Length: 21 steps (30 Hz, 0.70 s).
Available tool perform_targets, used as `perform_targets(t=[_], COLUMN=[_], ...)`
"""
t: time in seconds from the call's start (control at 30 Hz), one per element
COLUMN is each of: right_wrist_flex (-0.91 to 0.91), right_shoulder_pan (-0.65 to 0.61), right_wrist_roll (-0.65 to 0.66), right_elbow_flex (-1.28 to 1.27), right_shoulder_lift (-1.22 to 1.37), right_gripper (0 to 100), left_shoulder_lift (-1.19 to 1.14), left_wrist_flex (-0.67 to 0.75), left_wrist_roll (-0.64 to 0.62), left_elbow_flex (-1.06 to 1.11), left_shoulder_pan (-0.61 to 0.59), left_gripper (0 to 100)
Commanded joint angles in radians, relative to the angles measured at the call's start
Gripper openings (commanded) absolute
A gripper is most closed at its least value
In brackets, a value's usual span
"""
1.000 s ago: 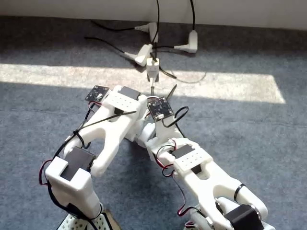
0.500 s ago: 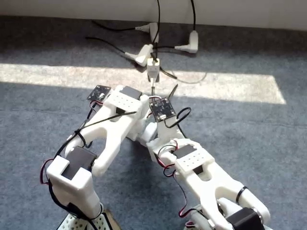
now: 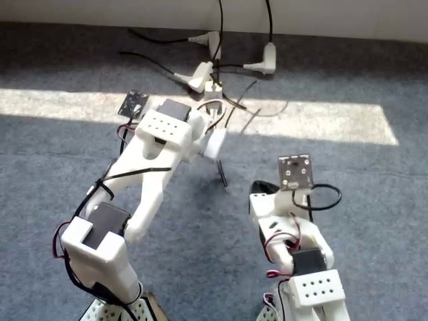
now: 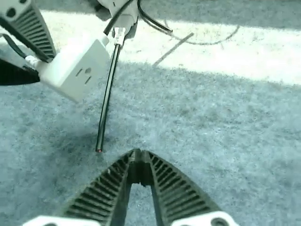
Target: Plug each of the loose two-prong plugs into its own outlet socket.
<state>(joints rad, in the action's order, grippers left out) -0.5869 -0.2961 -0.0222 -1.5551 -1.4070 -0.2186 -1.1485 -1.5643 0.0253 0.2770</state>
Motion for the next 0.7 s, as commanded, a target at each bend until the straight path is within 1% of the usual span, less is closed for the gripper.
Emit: perform_targets(t=[0.0,0.07,0.1,0.23,0.3,0.4,0.53,0.67], right_wrist_flex=[-0.007,-0.061,-0.076,-0.094,-0.079,-0.053,-0.047,-0.047], right_shoulder_pan=[0.039,0.024,0.008,-0.001,-0.001,-0.001,-0.001,-0.001], right_wrist_roll=[0.008,0.075,0.086,0.086,0.084,0.084,0.084,0.084], right_elbow_flex=[-0.119,-0.171,-0.183,-0.197,-0.203,-0.234,-0.24,-0.24], right_shoulder_lift=[-0.263,-0.348,-0.375,-0.41,-0.41,-0.41,-0.41,-0.41], right_gripper=[0.8,0.8,0.8,0.8,0.8,0.8,0.8,0.8], left_shoulder_lift=[0.05,0.05,0.048,0.004,-0.062,-0.217,-0.475,-0.754], left_wrist_flex=[0.143,0.203,0.235,0.364,0.384,0.385,0.385,0.404], left_wrist_roll=[0.006,0.066,0.095,0.132,0.152,0.199,0.224,0.33], left_elbow_flex=[-0.073,-0.093,-0.102,-0.182,-0.274,-0.472,-0.819,-1.219], left_shoulder_pan=[-0.012,-0.005,-0.005,-0.013,-0.012,-0.002,-0.005,0.001], left_gripper=[1,1,1,1,1,1,1,1])
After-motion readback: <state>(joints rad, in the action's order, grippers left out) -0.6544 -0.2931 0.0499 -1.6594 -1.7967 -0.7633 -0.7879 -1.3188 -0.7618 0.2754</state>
